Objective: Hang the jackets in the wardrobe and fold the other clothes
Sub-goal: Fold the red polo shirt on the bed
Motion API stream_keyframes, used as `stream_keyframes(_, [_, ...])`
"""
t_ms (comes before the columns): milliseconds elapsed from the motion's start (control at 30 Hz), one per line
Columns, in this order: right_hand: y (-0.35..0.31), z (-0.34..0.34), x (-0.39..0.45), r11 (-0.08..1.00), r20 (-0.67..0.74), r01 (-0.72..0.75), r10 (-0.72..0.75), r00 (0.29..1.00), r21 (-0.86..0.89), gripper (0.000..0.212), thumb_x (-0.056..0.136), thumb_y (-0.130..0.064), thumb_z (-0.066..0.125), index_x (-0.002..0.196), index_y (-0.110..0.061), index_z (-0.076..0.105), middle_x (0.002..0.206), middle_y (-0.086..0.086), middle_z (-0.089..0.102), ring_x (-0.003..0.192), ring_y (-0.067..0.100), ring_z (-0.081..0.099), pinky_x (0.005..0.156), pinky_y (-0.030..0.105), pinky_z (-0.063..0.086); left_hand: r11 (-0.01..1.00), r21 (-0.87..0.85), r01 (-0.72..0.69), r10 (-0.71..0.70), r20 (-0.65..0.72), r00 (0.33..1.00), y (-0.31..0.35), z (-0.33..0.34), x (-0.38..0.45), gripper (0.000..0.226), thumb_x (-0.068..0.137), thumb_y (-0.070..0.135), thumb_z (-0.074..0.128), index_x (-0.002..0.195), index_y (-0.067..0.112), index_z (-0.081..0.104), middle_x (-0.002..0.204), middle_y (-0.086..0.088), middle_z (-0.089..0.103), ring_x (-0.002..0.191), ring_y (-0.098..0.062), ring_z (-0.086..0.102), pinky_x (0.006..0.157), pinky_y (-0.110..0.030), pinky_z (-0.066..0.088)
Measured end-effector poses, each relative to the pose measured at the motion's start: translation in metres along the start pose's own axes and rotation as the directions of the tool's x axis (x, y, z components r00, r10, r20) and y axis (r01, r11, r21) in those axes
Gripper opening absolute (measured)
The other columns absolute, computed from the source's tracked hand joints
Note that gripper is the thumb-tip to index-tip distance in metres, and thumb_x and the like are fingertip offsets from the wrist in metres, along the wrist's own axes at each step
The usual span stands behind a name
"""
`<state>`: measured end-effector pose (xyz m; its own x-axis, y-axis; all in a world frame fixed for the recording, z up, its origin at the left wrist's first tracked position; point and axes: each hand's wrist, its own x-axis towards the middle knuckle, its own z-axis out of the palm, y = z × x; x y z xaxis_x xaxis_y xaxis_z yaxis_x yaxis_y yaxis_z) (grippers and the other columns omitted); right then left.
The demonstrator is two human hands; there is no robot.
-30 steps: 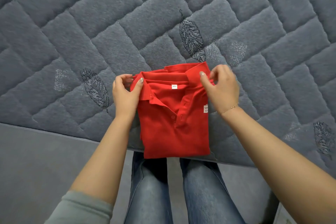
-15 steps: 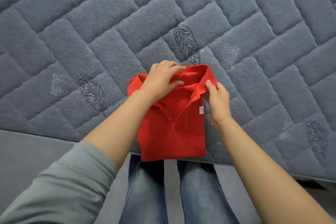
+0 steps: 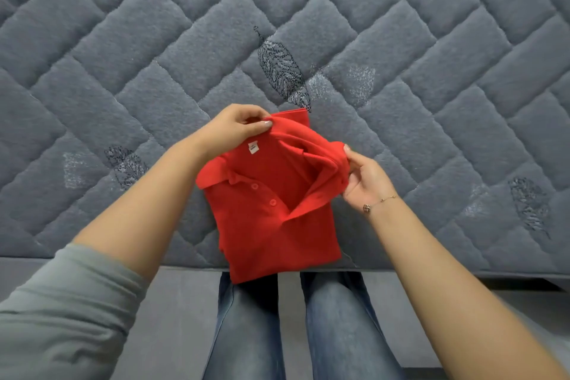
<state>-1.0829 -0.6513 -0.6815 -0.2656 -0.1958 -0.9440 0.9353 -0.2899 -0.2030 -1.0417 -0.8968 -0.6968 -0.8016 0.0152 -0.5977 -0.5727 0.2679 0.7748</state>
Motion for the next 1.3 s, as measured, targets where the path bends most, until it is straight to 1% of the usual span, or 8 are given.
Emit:
stream_keyframes(233, [0.016, 0.010, 0.008, 0.996, 0.267, 0.041, -0.062, 0.962, 0.083, 0.013, 0.089, -0.011, 0.056, 0.101, -0.012, 0.062, 0.090, 0.002, 0.073, 0.084, 0.012, 0.071, 0.081, 0.026, 0.058, 0.970, 0.220, 0.107, -0.039, -0.296, 0.954, -0.001, 0.026, 0.015, 0.012, 0.094, 0.020, 0.060, 0.105, 0.019, 0.065, 0.099, 0.000, 0.070, 0.092, -0.025, 0.067, 0.086, -0.035, 0.050])
stream_keyframes(367, [0.034, 0.020, 0.020, 0.980, 0.096, 0.102, -0.086, 0.992, -0.170, 0.011, 0.097, -0.001, 0.052, 0.097, -0.010, 0.058, 0.091, 0.007, 0.067, 0.078, 0.012, 0.067, 0.076, 0.022, 0.057, 0.950, 0.304, 0.075, 0.078, -0.462, 0.883, 0.001, 0.028, -0.002, 0.026, 0.089, 0.015, 0.061, 0.114, 0.016, 0.062, 0.113, -0.001, 0.064, 0.106, -0.021, 0.059, 0.098, -0.045, 0.043])
stream_keyframes(600, [0.038, 0.006, 0.020, 0.607, 0.030, 0.395, -0.521, 0.853, -0.690, 0.016, 0.088, -0.013, 0.070, 0.094, -0.012, 0.055, 0.084, 0.008, 0.065, 0.071, 0.016, 0.061, 0.065, 0.027, 0.051, 0.972, 0.071, 0.226, -0.097, -0.751, 0.654, -0.036, 0.034, -0.098, 0.022, 0.083, 0.011, 0.070, 0.104, 0.009, 0.062, 0.102, -0.009, 0.059, 0.097, -0.027, 0.055, 0.093, -0.047, 0.043])
stream_keyframes(767, [0.034, 0.007, 0.016, 0.439, 0.242, 0.480, -0.495, 0.835, -0.759, 0.008, 0.087, -0.010, 0.071, 0.087, -0.013, 0.064, 0.088, 0.011, 0.068, 0.076, 0.013, 0.062, 0.073, 0.029, 0.050, 0.962, 0.020, 0.274, -0.186, -0.688, 0.702, -0.071, 0.052, -0.120, 0.051, 0.080, 0.014, 0.077, 0.126, 0.005, 0.054, 0.122, -0.012, 0.053, 0.113, -0.025, 0.050, 0.102, -0.039, 0.040])
stream_keyframes(833, [0.036, 0.013, 0.019, 0.417, 0.289, 0.445, -0.385, 0.877, -0.793, 0.015, 0.089, -0.006, 0.067, 0.104, -0.004, 0.068, 0.102, 0.014, 0.070, 0.075, -0.004, 0.062, 0.065, 0.011, 0.046, 0.931, -0.312, 0.191, -0.357, -0.660, 0.662, -0.072, 0.054, -0.113, 0.052, 0.084, 0.015, 0.074, 0.130, 0.010, 0.050, 0.121, -0.006, 0.052, 0.105, -0.013, 0.055, 0.091, -0.023, 0.046])
stream_keyframes(1000, [0.031, 0.016, 0.024, 0.514, 0.307, 0.336, -0.144, 0.941, -0.789, 0.034, 0.095, 0.003, 0.053, 0.129, -0.001, 0.057, 0.118, 0.008, 0.064, 0.104, 0.009, 0.061, 0.089, 0.015, 0.047, 0.850, -0.526, -0.009, -0.389, -0.639, 0.664, -0.064, 0.046, -0.080, 0.017, 0.083, 0.010, 0.075, 0.095, 0.014, 0.064, 0.088, 0.000, 0.067, 0.076, -0.005, 0.059, 0.075, -0.019, 0.049])
stream_keyframes(1167, [0.032, -0.009, 0.026, 0.512, 0.109, 0.399, -0.505, 0.856, -0.761, 0.021, 0.090, -0.005, 0.064, 0.111, -0.006, 0.063, 0.104, 0.006, 0.065, 0.090, 0.009, 0.060, 0.083, 0.022, 0.047, 0.775, -0.632, 0.000, -0.515, -0.632, 0.579, -0.080, 0.049, -0.076, 0.032, 0.084, 0.014, 0.075, 0.108, 0.010, 0.055, 0.106, -0.006, 0.063, 0.092, -0.012, 0.059, 0.084, -0.022, 0.050])
stream_keyframes(1300, [0.031, -0.010, 0.033, 0.632, 0.144, 0.355, -0.361, 0.922, -0.689, 0.043, 0.084, -0.012, 0.074, 0.123, -0.017, 0.056, 0.112, -0.004, 0.063, 0.102, 0.002, 0.061, 0.082, 0.013, 0.050, 0.694, -0.714, 0.096, -0.629, -0.535, 0.563, -0.099, 0.064, -0.086, 0.070, 0.076, 0.037, 0.081, 0.131, 0.014, 0.043, 0.131, -0.008, 0.049, 0.112, -0.011, 0.056, 0.102, -0.027, 0.045])
